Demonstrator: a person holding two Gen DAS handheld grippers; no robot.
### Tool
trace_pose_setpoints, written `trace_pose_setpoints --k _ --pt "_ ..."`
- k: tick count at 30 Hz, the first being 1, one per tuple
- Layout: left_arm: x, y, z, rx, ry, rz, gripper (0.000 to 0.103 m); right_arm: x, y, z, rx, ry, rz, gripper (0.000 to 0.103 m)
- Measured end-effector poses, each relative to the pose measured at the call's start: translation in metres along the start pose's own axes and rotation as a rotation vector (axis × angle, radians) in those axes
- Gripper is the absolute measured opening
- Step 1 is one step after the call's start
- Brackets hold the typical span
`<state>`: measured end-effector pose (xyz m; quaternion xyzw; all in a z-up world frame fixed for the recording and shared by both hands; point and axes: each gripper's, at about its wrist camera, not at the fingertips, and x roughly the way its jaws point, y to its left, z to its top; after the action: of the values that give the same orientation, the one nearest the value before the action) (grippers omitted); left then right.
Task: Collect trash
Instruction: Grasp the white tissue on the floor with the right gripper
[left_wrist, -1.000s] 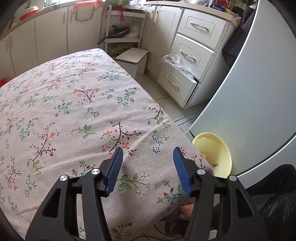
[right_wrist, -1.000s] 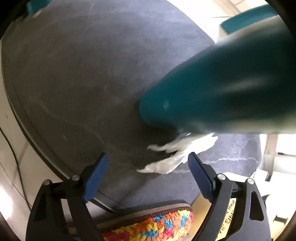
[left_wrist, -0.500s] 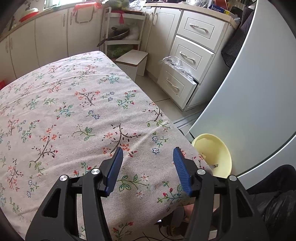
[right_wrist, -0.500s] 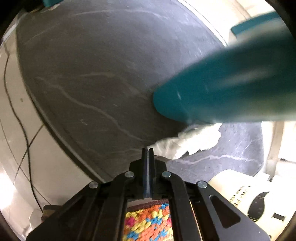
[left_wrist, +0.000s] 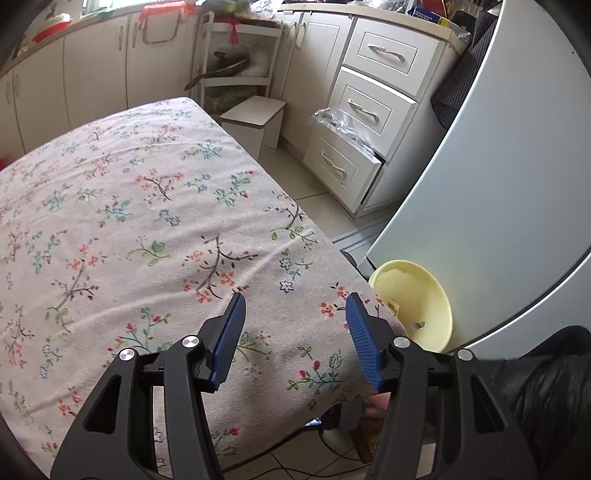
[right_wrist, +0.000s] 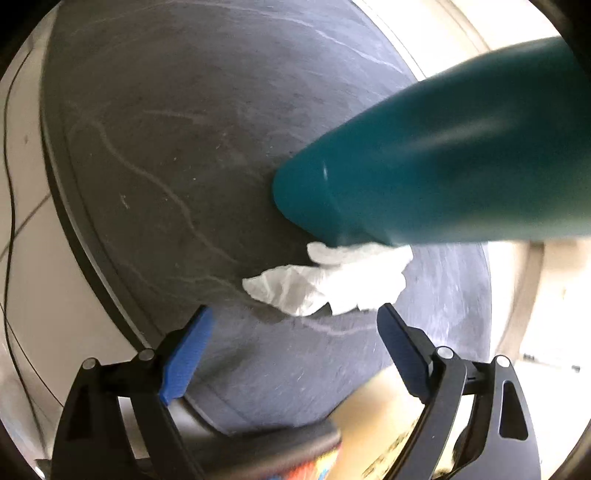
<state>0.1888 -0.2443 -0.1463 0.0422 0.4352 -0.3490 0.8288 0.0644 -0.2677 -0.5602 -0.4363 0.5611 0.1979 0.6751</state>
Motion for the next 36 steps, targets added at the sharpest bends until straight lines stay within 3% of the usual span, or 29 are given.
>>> trace_pose_setpoints --k 7,10,13,14,15,20,25,26,28,29,32,33,36 --pt "0.010 -0.001 0.001 -0.007 0.018 -0.011 0.053 0.012 -0.010 0.011 -0.085 -0.070 0.091 0.086" --pt "0.008 0.002 0.003 -0.027 0.012 -0.022 0.053 0.013 -0.011 0.010 -0.086 -0.098 0.158 0.076" --pt "0.006 0.002 0.003 -0.024 0.000 -0.018 0.053 0.012 -0.010 0.013 -0.030 -0.067 0.242 0.048" --pt "0.006 0.002 0.004 -0.024 0.000 -0.016 0.053 0.011 -0.006 0.014 -0.024 -0.055 0.257 0.029" --pt "0.007 0.001 0.004 -0.022 0.002 -0.013 0.053 0.009 0.002 0.016 -0.041 -0.042 0.249 0.003" --pt "0.003 -0.009 0.004 0.018 -0.019 0.001 0.053 -0.021 0.041 0.014 -0.110 -0.017 0.207 0.001" --pt "-0.009 -0.023 0.007 0.070 -0.055 0.003 0.053 -0.055 0.049 0.014 -0.131 -0.025 0.114 0.001" --pt "-0.012 -0.024 0.007 0.069 -0.060 -0.005 0.053 -0.053 0.047 0.014 -0.126 -0.012 0.095 0.001" --pt "-0.019 -0.028 0.006 0.076 -0.072 -0.017 0.053 -0.044 0.035 0.011 -0.087 0.024 0.061 0.051" --pt "-0.023 -0.028 0.005 0.085 -0.080 -0.022 0.053 -0.049 0.032 0.015 -0.032 -0.007 0.031 0.089" --pt "-0.026 -0.025 0.000 0.105 -0.074 -0.025 0.053 -0.038 0.007 0.012 0.151 -0.001 0.082 0.089" --pt "-0.024 -0.022 0.000 0.093 -0.066 -0.027 0.053 -0.034 0.001 0.016 0.212 -0.003 0.066 0.089" --pt "-0.020 -0.009 0.001 0.042 -0.050 -0.034 0.053 -0.012 -0.016 0.025 0.390 0.020 0.129 0.089"
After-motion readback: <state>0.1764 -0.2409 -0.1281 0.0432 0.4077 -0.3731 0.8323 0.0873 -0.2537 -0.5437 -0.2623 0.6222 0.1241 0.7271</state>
